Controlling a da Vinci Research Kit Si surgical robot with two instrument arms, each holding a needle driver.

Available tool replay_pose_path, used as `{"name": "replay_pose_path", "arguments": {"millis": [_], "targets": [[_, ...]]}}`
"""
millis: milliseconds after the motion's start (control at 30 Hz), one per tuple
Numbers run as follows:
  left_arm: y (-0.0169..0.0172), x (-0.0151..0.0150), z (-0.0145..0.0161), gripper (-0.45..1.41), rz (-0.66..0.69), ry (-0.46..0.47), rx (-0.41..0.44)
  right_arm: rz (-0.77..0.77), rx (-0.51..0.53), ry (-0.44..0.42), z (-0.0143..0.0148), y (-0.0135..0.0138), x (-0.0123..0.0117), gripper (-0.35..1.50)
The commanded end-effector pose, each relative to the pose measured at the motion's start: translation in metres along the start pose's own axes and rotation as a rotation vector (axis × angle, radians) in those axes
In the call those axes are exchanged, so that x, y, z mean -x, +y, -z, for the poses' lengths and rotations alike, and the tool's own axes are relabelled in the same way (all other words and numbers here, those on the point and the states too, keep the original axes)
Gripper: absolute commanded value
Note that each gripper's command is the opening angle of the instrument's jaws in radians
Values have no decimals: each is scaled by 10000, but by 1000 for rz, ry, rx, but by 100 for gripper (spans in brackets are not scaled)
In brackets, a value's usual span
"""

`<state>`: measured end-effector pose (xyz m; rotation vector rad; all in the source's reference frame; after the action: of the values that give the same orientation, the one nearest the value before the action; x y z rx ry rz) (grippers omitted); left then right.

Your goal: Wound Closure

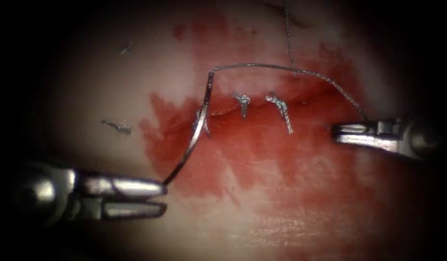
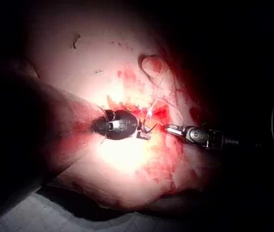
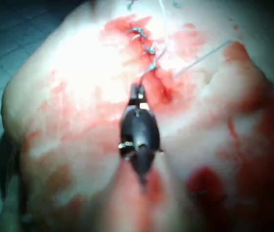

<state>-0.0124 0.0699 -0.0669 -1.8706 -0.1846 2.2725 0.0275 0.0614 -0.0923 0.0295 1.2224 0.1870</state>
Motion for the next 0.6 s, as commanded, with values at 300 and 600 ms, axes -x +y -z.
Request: {"name": "replay_pose_path", "arguments": {"millis": [300,600], "targets": [[-6,6,-10,-35,-5,1,-1,-20,-137,5,-2,-21,-36,-35],[-5,8,-11,-35,-6,1,-2,-22,-199,-34,-2,-32,-46,-35]]}}
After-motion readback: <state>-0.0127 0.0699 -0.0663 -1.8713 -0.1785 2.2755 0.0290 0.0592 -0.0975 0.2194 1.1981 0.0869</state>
